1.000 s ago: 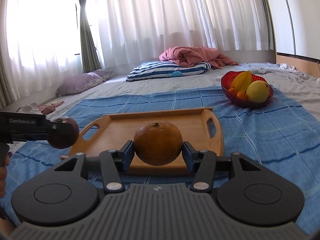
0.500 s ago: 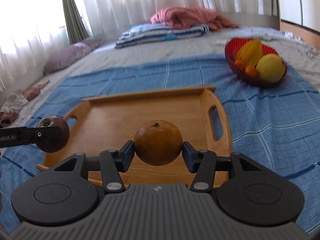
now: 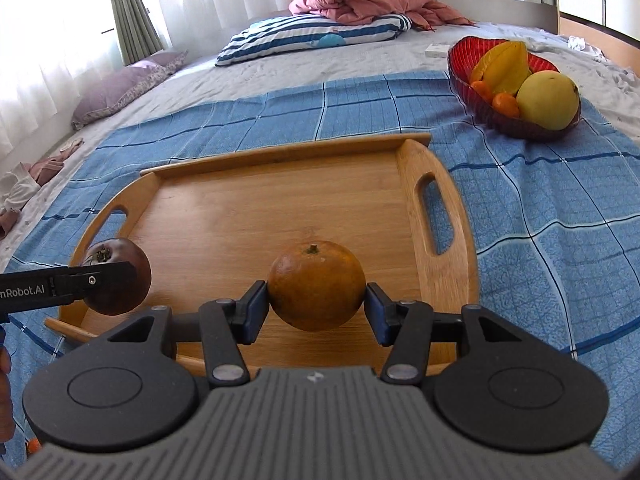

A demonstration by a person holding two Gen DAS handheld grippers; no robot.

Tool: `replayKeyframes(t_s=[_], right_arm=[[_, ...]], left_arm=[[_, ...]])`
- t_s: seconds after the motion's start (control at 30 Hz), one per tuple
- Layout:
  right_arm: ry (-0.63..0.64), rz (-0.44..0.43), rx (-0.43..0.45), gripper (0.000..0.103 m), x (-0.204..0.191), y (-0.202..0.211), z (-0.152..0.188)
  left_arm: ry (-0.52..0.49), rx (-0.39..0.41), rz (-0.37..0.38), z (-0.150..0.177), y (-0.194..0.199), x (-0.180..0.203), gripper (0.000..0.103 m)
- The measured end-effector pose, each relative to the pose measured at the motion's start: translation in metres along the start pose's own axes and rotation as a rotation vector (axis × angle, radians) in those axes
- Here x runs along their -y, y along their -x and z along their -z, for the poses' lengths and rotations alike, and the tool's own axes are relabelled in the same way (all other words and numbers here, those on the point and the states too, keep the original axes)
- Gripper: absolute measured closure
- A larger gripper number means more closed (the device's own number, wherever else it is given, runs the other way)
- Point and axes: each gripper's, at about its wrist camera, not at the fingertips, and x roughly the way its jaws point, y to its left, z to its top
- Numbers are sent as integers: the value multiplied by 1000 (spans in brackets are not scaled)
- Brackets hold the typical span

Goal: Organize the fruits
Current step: 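Carry the tomato in the left tool while the right tool carries the orange onto the wooden tray, then open both tools to release the tomato and orange on the tray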

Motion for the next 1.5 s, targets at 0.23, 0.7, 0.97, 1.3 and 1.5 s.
replayKeyframes(t_s=[0.23, 0.7, 0.97, 1.3, 1.5], right_arm=[[-2, -3, -21, 47, 0, -5, 2], [9, 4, -24, 45, -2, -6, 3], [38, 3, -19, 34, -8, -3, 5], [30, -15, -14, 16, -7, 5, 9], [30, -45, 23, 7, -6, 19, 12]], left_arm=[[8, -14, -4, 3, -6, -1, 44], [10, -17, 1, 2, -7, -1, 43], [1, 1, -8, 1, -4, -1, 40], [-10, 19, 0, 9, 9, -4, 12], [6, 16, 51, 17, 23, -6, 5]])
